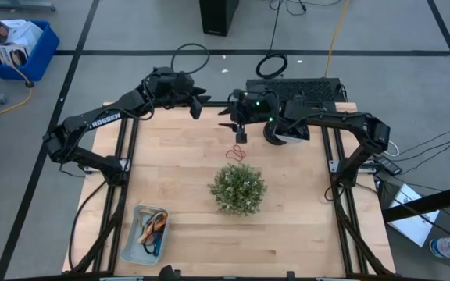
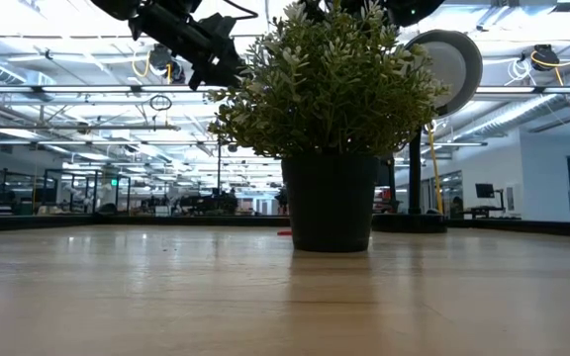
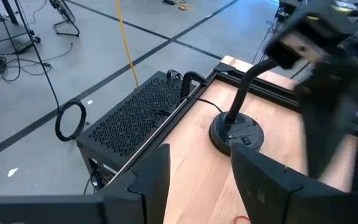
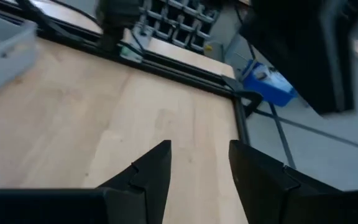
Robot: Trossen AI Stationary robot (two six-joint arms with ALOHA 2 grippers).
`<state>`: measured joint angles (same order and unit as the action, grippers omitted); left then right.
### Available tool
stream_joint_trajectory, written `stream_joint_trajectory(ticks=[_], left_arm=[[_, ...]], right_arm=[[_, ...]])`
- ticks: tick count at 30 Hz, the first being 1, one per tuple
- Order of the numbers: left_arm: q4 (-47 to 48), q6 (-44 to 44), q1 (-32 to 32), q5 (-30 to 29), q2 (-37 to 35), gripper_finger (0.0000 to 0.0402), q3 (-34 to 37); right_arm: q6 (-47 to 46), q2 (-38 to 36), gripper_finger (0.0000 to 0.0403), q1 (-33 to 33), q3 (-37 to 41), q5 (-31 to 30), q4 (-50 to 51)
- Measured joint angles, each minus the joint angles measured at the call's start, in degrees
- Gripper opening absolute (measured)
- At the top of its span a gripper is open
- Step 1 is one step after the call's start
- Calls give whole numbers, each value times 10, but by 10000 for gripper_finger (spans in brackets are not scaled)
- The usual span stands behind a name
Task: Pick and place rubber bands into bin
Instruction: Put the red rubber band into the blue bin
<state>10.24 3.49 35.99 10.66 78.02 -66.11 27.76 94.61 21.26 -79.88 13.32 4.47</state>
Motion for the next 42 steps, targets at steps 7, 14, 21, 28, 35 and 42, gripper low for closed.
stream_joint_trajectory(ticks=[7, 14, 21, 28, 35, 42], left_arm=[[3, -2, 0, 0, 0, 175, 0], [20, -3, 0, 0, 0, 175, 0], [70, -21, 0, -1, 0, 175, 0], [106, -23, -1, -1, 0, 175, 0], [111, -34, -1, -1, 0, 175, 0], [110, -47, -1, -1, 0, 175, 0]], right_arm=[[-1, 0, 155, -30, 0, -45, -15], [-30, 32, 155, -57, -2, -47, -69], [5, 67, 155, -111, -1, -221, -103], [-75, 98, 155, -128, -1, -262, -188], [-73, 104, 155, -134, 17, -303, -251], [-73, 104, 155, -155, 110, -399, -410]])
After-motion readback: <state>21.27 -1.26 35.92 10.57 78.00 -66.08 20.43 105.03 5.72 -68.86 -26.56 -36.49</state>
